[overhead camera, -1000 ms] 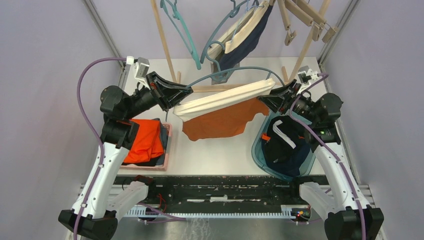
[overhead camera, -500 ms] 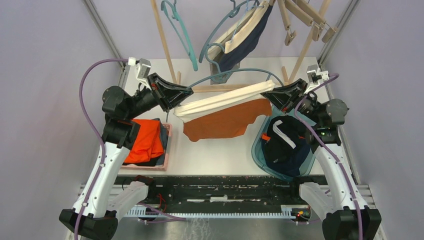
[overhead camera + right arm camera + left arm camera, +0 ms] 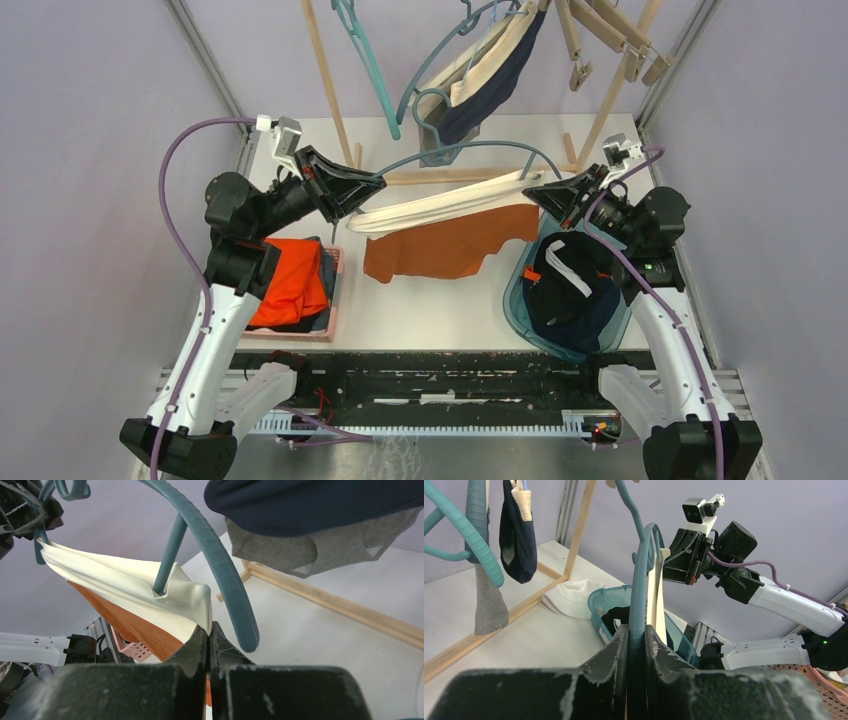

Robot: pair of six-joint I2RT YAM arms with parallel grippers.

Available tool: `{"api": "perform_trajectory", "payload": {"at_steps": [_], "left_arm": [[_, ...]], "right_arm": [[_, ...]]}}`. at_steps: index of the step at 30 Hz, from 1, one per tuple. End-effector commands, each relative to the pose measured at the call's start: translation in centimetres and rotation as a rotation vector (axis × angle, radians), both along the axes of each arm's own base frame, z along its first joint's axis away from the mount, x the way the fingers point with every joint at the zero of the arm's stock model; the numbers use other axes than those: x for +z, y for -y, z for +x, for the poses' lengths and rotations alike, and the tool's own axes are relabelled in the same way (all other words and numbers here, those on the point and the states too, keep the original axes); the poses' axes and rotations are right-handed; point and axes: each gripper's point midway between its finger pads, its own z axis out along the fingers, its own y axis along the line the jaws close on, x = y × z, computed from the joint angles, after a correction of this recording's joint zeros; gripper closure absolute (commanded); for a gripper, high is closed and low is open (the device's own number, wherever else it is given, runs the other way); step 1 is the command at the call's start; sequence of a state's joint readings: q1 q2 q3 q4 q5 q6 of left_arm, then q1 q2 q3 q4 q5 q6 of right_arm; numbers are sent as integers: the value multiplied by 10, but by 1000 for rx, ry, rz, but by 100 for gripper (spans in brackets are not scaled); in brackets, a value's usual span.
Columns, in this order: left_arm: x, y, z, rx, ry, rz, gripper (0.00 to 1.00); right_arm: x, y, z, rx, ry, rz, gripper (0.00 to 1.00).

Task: Remove the underwear clipped to the hanger
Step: Remove the underwear from the hanger.

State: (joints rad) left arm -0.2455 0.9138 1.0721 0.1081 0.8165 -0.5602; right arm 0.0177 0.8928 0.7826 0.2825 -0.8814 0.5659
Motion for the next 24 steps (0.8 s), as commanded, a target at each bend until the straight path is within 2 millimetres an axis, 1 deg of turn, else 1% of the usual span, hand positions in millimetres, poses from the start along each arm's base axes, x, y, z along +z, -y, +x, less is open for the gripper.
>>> {"api": "perform_trajectory", "payload": {"at_steps": [1, 4, 9, 11, 14, 17, 20, 24], "left_arm": [[27, -7, -1, 37, 59, -82, 97], [28, -9, 6, 57, 72, -92, 97], [27, -9, 8, 59, 73, -100, 97], [26, -9, 9, 63, 70, -105, 97], [28, -11, 9, 68, 79, -108, 97], [29, -12, 7, 67, 86, -102, 97], [28, -12, 6, 66, 90, -98, 97], [29, -11, 5, 59, 93, -96, 97]], "right_arm": [[9, 11, 8, -71, 27, -25, 99], [8, 9, 6, -56, 25, -22, 99], [8, 3, 0, -1, 27, 24, 99], [6, 3, 0, -7, 14, 29, 99], [-3, 14, 12, -90, -40, 4, 99], [-8, 24, 20, -142, -86, 16, 99], [-10, 32, 24, -180, -103, 32, 99], [-9, 32, 22, -173, -98, 44, 99]]}}
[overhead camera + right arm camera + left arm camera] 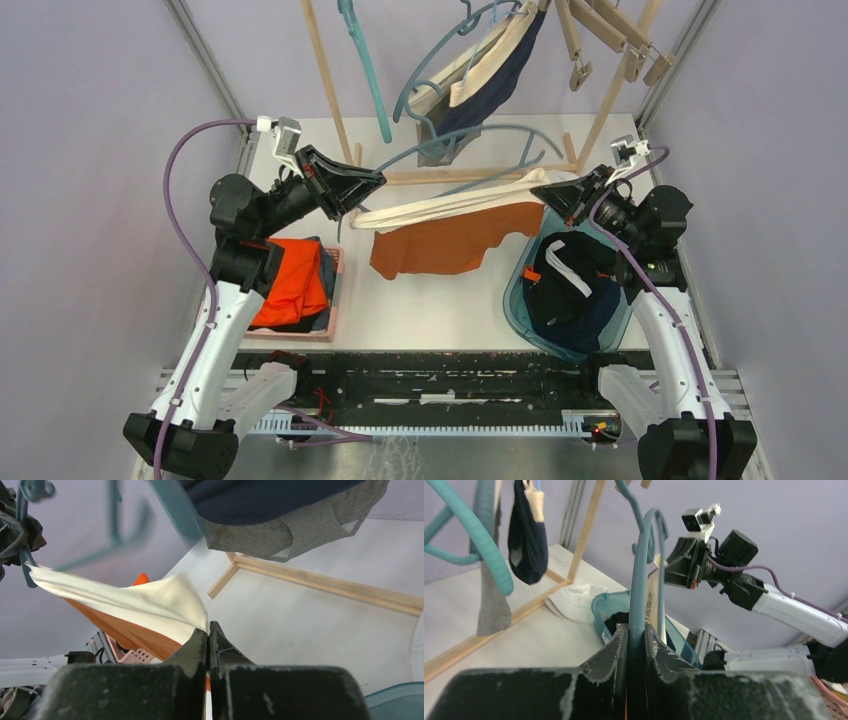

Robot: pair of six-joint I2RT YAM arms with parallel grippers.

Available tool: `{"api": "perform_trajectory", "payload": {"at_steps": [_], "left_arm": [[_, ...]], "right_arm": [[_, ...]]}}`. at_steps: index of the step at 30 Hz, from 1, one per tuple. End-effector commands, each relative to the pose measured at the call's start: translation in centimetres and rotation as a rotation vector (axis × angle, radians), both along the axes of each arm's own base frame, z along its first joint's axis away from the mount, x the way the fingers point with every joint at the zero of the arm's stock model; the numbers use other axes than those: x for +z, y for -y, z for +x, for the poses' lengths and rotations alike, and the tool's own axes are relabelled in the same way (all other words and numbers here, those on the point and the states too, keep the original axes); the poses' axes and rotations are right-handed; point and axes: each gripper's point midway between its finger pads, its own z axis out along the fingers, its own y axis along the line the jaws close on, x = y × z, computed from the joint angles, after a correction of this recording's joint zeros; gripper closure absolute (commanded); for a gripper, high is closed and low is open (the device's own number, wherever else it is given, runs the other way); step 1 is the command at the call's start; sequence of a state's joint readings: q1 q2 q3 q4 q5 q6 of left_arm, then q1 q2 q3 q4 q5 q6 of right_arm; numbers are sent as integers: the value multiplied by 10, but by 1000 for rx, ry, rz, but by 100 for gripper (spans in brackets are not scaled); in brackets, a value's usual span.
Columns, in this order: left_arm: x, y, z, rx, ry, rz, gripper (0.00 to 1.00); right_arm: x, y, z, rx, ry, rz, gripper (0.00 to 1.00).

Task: Remove the underwear clipped to the hanger
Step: Remove the underwear from the hanger.

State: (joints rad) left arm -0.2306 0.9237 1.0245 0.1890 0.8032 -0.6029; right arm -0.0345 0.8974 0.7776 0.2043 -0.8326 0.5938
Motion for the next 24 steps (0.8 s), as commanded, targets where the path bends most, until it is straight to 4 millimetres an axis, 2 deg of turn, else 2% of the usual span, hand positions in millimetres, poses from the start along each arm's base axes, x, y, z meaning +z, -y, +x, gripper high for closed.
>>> {"api": "perform_trajectory", "payload": {"at_steps": [1, 8, 14, 20, 24], "left_arm": [[35, -9, -5, 42, 108, -65, 97], [36, -9, -7, 33, 111, -65, 97], [28, -8, -4, 40, 118, -26, 97], [18, -7, -2, 42, 137, 45, 97], [17, -3, -2, 23, 138, 55, 97]], "right_arm": [[7, 12, 8, -72, 9, 18, 99], [4, 14, 9, -77, -1, 19, 99], [13, 9, 6, -44, 8, 37, 99], [18, 2, 7, 8, -4, 43, 92], [11, -7, 8, 38, -9, 25, 89]]}}
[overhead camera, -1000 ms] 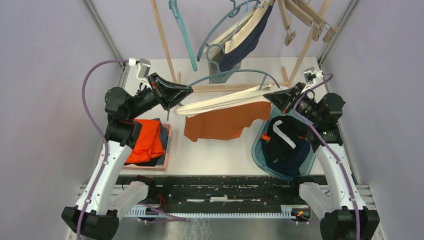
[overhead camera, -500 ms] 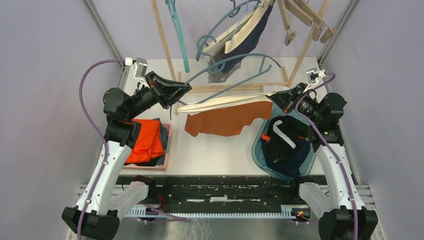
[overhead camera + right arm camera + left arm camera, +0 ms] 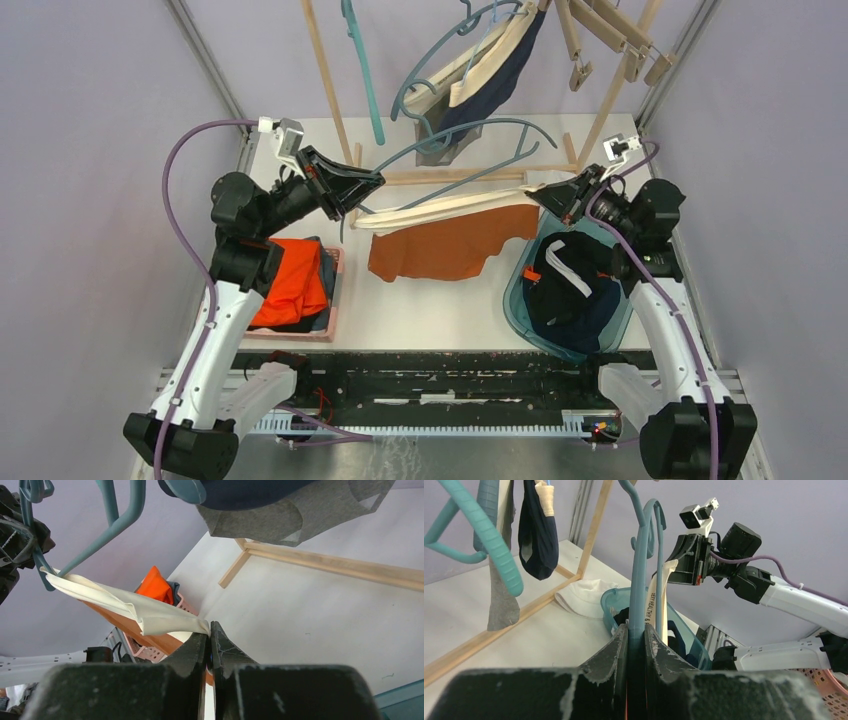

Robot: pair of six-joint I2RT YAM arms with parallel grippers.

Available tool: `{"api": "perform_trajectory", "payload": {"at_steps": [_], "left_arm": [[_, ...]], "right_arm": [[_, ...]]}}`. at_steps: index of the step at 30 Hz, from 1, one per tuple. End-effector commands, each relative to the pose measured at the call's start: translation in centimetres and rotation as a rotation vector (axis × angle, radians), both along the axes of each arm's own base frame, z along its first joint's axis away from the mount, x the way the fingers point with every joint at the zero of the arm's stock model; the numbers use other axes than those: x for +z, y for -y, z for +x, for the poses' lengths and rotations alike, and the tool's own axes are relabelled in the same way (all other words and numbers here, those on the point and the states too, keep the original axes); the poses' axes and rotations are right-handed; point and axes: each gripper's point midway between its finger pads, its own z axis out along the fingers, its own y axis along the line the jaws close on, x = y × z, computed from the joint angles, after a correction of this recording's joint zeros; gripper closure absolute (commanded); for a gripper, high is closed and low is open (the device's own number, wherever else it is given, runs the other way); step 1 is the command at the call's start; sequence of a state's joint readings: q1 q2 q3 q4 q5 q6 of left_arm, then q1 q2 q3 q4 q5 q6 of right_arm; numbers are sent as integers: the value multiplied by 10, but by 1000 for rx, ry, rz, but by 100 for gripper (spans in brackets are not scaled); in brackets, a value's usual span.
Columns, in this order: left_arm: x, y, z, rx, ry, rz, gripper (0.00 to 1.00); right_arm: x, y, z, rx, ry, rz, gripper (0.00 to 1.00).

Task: Remove the underwear clipped to the hanger
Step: Remove the underwear from the hanger, then place the hanger at the clothesline.

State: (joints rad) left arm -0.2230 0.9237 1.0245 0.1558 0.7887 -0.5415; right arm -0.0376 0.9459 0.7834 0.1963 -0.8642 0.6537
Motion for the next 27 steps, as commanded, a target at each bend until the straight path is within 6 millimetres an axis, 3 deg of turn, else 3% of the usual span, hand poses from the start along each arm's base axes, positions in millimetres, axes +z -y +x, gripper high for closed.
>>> {"api": "perform_trajectory", "payload": {"at_steps": [1, 13, 21, 27], "left_arm": [[24, 3, -8, -17, 119, 24, 97], [34, 22, -8, -64, 123, 40, 97], [31, 22, -7, -49, 140, 68, 97], [22, 17, -4, -17, 164, 130, 97]], "right_arm": [[19, -4, 5, 5, 83, -22, 88], [4, -6, 8, 13, 66, -62, 79], [5, -6, 3, 19, 92, -98, 67], [4, -4, -10, 36, 144, -200, 52]]}}
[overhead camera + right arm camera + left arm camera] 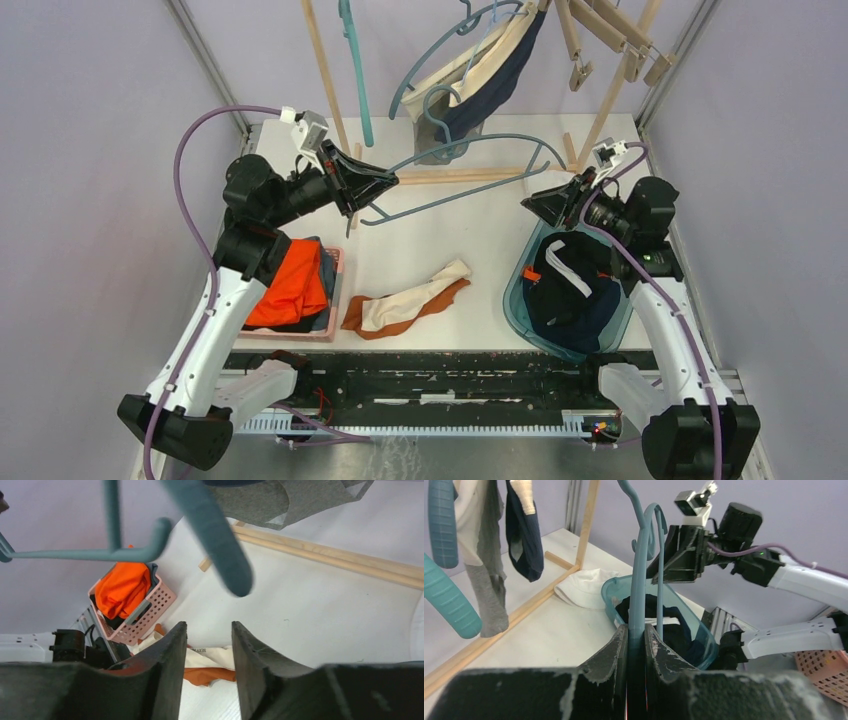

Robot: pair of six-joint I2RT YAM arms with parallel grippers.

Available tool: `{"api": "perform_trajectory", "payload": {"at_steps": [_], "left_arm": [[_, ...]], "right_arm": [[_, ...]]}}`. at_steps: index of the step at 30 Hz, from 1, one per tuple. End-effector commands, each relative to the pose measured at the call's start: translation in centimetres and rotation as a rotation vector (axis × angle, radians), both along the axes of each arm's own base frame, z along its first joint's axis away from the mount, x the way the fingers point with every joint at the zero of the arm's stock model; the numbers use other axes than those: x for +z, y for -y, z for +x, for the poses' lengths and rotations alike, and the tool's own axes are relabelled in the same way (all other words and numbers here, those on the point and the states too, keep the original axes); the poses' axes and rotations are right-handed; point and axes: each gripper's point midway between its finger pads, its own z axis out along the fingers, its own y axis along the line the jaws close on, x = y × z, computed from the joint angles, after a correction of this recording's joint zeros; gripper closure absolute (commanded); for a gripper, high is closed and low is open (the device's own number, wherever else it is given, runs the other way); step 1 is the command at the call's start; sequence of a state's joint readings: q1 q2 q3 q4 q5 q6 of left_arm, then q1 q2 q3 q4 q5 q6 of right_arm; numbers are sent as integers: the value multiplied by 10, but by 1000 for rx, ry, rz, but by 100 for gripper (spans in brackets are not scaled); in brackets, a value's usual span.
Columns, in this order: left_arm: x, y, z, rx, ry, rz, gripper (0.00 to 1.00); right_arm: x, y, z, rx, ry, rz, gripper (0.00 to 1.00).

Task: Remove the underwear clipped to the hanger
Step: Place the hanger at the clothesline.

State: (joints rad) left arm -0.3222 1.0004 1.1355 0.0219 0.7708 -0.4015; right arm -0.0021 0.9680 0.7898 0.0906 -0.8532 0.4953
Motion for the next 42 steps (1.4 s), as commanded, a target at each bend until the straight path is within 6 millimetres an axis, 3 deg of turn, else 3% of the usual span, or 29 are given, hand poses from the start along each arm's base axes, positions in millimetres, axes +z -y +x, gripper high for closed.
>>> {"api": "perform_trajectory", "payload": {"at_steps": [1, 3, 8, 20, 32, 42], "left_arm": [[21, -9, -2, 50, 155, 47, 97], [20, -11, 0, 72, 173, 67, 97], [21, -18, 1, 114, 219, 109, 97], [12, -25, -21, 76, 265, 217, 97], [12, -44, -34, 128, 306, 341, 97], [14, -69, -51, 185, 325, 486, 97]], "right_arm": [[30, 2, -15, 28, 166, -118, 49], [30, 3, -22, 47, 182, -160, 39], [26, 7, -32, 62, 174, -251, 25], [26, 4, -43, 146, 153, -306, 8], [10, 2, -46, 187, 106, -331, 2], [11, -2, -51, 232, 95, -348, 0]]}}
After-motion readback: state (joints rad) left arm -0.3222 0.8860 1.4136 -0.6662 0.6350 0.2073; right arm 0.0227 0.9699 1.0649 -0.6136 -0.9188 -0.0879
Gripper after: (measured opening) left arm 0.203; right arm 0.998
